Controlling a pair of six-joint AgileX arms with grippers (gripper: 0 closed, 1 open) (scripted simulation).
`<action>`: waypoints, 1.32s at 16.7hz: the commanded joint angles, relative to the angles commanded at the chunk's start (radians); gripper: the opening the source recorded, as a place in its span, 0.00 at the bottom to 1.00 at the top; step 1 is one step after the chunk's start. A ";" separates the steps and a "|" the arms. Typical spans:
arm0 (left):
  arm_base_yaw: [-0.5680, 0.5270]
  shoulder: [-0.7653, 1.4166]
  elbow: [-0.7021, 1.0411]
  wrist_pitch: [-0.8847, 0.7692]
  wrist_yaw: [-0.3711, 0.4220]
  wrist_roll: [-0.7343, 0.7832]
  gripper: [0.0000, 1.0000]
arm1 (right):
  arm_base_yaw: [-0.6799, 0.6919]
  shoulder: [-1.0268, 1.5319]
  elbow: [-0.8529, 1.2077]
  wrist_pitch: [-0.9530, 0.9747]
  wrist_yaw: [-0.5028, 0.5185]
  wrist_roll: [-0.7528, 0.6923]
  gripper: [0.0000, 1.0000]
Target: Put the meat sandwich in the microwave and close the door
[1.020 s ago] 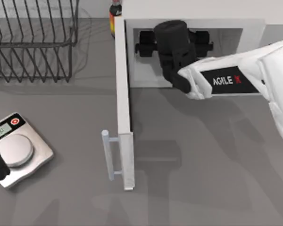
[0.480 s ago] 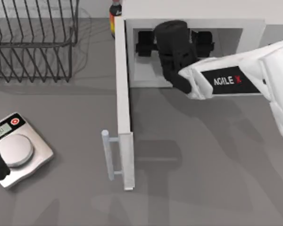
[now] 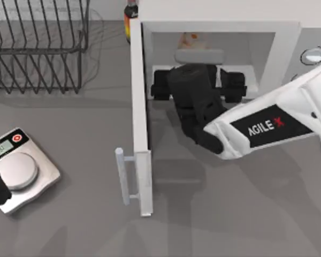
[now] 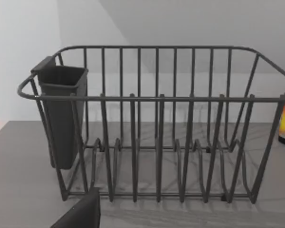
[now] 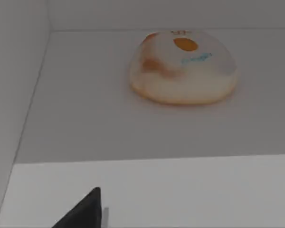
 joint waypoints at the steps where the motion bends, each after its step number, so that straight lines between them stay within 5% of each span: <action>1: 0.000 0.000 0.000 0.000 0.000 0.000 1.00 | 0.026 -0.034 -0.084 0.023 0.019 0.012 1.00; 6: 0.000 0.000 0.000 0.000 0.000 0.000 1.00 | 0.133 -0.179 -0.358 0.117 0.099 0.063 1.00; 13: 0.000 0.000 0.000 0.000 0.000 0.000 1.00 | 0.154 -0.196 -0.393 0.130 0.111 0.071 1.00; 22: 0.000 0.000 0.000 0.000 0.000 0.000 1.00 | 0.153 -0.415 -0.318 -0.194 0.105 0.070 1.00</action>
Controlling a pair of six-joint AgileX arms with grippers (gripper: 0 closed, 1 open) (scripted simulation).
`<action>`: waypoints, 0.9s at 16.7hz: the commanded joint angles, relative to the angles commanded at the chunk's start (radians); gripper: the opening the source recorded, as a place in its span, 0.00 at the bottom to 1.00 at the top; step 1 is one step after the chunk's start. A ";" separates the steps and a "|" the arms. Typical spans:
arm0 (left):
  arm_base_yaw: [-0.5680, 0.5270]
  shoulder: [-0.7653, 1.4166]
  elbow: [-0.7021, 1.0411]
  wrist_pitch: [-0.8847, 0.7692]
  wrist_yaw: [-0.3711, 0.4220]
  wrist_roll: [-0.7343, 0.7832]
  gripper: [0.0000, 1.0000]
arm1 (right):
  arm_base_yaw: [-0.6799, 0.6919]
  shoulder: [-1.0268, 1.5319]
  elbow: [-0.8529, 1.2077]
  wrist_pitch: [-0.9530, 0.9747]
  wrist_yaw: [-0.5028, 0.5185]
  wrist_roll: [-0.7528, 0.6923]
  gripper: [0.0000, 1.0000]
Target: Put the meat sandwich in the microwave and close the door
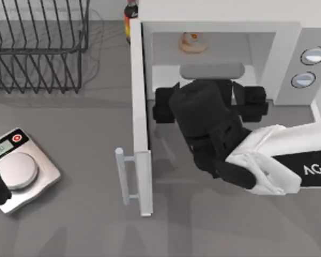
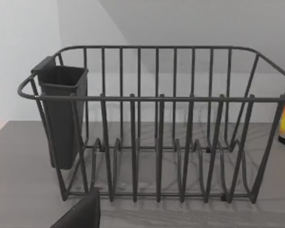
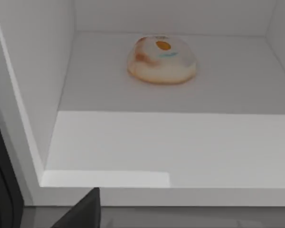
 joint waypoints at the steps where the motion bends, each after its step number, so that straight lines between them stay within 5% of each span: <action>1: 0.000 0.000 0.000 0.000 0.000 0.000 1.00 | 0.000 -0.027 0.011 -0.031 0.000 0.000 1.00; 9: 0.000 0.000 0.000 0.000 0.000 0.000 1.00 | -0.005 -0.073 0.019 -0.064 -0.009 -0.001 1.00; 15: 0.000 0.000 0.000 0.000 0.000 0.000 1.00 | -0.137 -0.354 -0.224 -0.084 -0.228 -0.038 1.00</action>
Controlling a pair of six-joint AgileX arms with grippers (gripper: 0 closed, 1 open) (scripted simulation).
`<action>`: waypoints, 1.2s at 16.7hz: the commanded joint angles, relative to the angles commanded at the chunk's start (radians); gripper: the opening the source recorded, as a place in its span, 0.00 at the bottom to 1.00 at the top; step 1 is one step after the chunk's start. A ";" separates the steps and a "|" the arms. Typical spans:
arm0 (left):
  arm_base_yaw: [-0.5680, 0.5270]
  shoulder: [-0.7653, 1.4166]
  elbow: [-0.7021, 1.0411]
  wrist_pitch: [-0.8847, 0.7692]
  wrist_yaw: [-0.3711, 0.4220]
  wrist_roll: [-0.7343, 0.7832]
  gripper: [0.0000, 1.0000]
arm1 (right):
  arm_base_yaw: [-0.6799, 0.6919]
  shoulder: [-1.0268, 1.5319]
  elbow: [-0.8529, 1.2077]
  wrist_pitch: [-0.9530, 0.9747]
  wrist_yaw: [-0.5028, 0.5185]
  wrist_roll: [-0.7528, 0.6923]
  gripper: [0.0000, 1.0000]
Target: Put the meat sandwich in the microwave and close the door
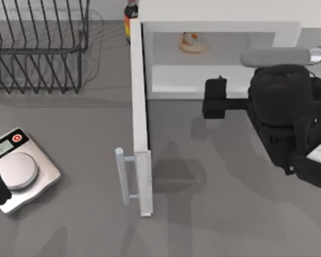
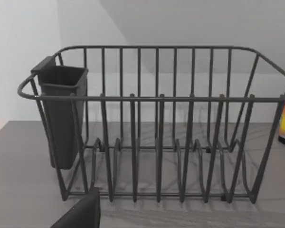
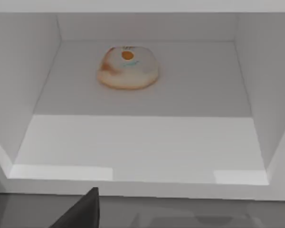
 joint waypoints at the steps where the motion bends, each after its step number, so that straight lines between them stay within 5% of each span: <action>1: 0.000 0.000 0.000 0.000 0.000 0.000 1.00 | -0.037 -0.082 -0.061 -0.012 -0.051 -0.011 1.00; 11: 0.000 0.000 0.000 0.000 0.000 0.000 1.00 | -0.476 -1.143 -0.647 -0.231 -0.492 -0.197 1.00; 20: 0.000 0.000 0.000 0.000 0.000 0.000 1.00 | -0.676 -1.535 -0.748 -0.316 -0.582 -0.313 1.00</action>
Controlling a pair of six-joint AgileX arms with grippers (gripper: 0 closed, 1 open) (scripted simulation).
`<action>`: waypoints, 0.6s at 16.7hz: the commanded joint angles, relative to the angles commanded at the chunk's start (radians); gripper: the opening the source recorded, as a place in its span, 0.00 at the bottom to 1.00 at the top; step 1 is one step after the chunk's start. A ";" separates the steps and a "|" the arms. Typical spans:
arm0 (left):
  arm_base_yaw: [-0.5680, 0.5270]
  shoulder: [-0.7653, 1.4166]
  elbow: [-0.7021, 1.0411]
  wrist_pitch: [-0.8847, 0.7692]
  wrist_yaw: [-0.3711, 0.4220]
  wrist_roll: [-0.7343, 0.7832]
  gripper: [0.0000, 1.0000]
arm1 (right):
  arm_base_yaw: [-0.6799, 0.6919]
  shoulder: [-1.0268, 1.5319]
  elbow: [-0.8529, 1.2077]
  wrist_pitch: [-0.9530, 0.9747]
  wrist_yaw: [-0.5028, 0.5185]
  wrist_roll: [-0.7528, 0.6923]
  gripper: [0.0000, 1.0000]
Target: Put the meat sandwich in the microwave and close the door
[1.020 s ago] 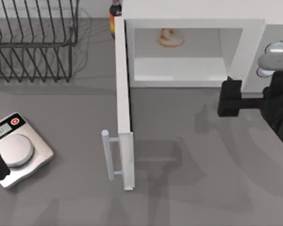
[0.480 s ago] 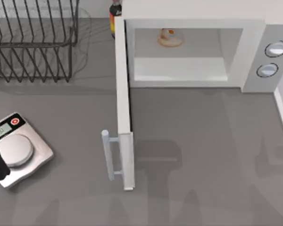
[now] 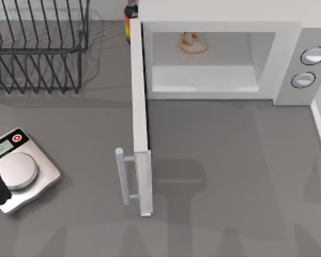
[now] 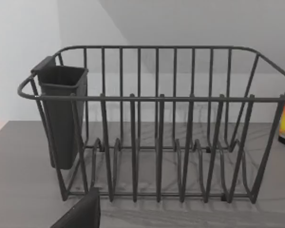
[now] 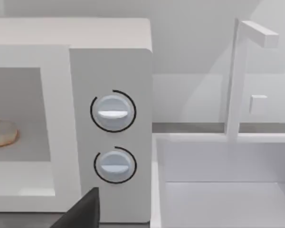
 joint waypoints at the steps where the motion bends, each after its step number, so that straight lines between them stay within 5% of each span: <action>1: 0.000 0.000 0.000 0.000 0.000 0.000 1.00 | 0.000 0.000 0.000 0.000 0.000 0.000 1.00; 4: 0.000 0.000 0.000 0.000 0.000 0.000 1.00 | 0.000 0.000 0.000 0.000 0.000 0.000 1.00; 10: 0.000 0.000 0.000 0.000 0.000 0.000 0.55 | 0.000 0.000 0.000 0.000 0.000 0.000 1.00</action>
